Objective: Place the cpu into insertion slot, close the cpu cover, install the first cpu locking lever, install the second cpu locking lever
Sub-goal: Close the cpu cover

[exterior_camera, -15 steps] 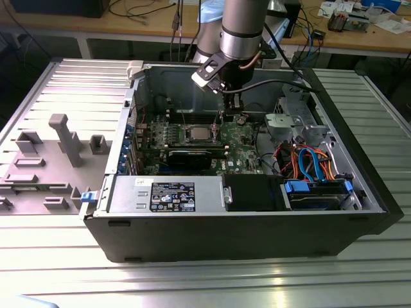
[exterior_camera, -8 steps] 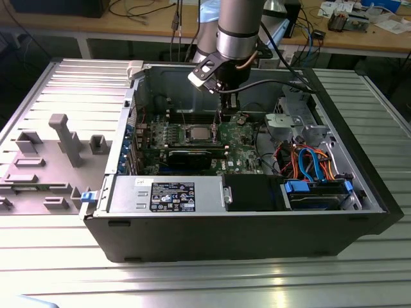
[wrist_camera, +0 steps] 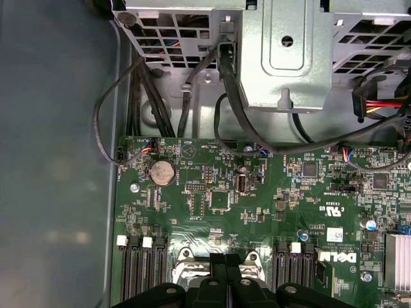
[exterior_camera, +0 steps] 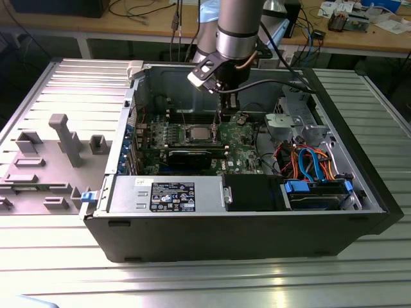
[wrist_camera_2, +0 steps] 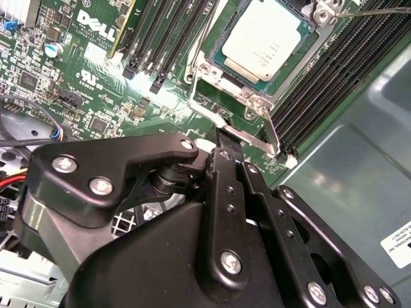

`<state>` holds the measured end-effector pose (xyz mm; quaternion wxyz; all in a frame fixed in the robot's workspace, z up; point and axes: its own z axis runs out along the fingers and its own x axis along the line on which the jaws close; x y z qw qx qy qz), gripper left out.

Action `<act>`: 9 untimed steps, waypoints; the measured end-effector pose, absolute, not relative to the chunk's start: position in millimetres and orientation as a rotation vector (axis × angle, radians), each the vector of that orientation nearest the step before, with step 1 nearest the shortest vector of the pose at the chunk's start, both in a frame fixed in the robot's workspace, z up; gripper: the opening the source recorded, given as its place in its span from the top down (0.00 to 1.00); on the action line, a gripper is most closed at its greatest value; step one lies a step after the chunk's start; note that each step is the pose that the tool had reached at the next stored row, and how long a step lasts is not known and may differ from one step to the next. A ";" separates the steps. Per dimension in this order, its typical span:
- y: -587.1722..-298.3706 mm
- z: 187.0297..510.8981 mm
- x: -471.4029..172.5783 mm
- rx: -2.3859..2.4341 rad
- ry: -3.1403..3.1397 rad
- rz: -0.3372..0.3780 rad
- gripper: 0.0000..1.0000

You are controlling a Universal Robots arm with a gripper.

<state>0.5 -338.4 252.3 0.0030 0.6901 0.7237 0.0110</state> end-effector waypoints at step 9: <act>-338.4 251.9 -4.1 2.164 2.269 0.034 0.89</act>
